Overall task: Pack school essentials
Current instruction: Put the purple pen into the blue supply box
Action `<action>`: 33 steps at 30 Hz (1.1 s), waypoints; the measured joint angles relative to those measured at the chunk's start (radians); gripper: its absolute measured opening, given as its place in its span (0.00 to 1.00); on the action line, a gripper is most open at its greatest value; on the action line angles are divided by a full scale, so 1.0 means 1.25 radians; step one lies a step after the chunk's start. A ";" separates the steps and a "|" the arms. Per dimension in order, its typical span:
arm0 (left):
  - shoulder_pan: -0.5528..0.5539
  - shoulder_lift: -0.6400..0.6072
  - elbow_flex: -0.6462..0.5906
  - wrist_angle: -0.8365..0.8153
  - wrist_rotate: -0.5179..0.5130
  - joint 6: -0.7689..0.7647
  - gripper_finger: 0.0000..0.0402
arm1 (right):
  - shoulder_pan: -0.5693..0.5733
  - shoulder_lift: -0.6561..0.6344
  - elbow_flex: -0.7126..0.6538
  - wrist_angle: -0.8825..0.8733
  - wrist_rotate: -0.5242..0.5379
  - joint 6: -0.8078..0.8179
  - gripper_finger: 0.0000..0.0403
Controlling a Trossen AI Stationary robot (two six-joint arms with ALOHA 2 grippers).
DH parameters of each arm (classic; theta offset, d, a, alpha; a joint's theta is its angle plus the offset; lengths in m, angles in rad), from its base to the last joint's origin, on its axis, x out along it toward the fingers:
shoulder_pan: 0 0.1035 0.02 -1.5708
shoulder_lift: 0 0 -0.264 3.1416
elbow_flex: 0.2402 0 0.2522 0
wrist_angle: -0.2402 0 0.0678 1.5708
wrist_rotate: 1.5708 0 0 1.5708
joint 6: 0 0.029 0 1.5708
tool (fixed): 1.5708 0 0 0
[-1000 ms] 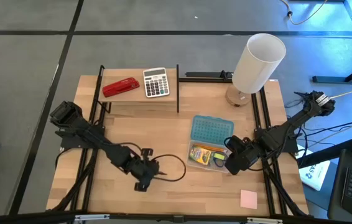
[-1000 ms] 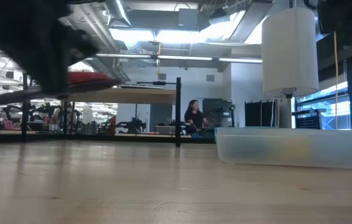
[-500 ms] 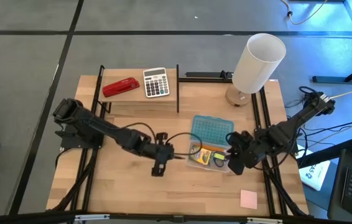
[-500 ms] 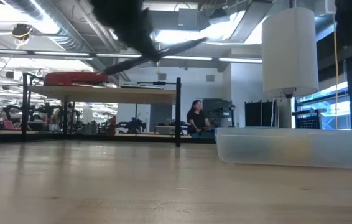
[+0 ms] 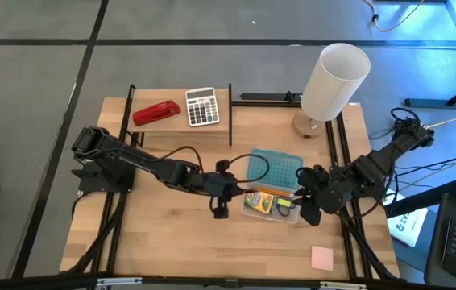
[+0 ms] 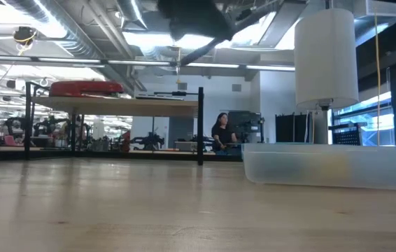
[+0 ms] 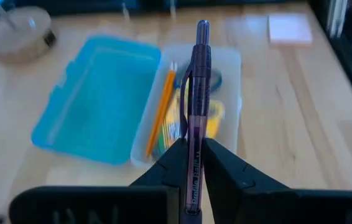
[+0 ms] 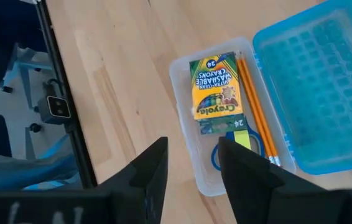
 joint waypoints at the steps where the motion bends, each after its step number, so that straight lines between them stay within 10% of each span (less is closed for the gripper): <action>1: 0.002 0.006 0.001 0.030 -0.002 0.007 0.10 | 0.000 0.000 0.003 -0.003 0.000 0.000 0.35; 33: 0.034 0.301 0.128 0.320 0.129 0.095 0.10 | 0.000 -0.008 0.013 -0.057 0.007 0.000 0.35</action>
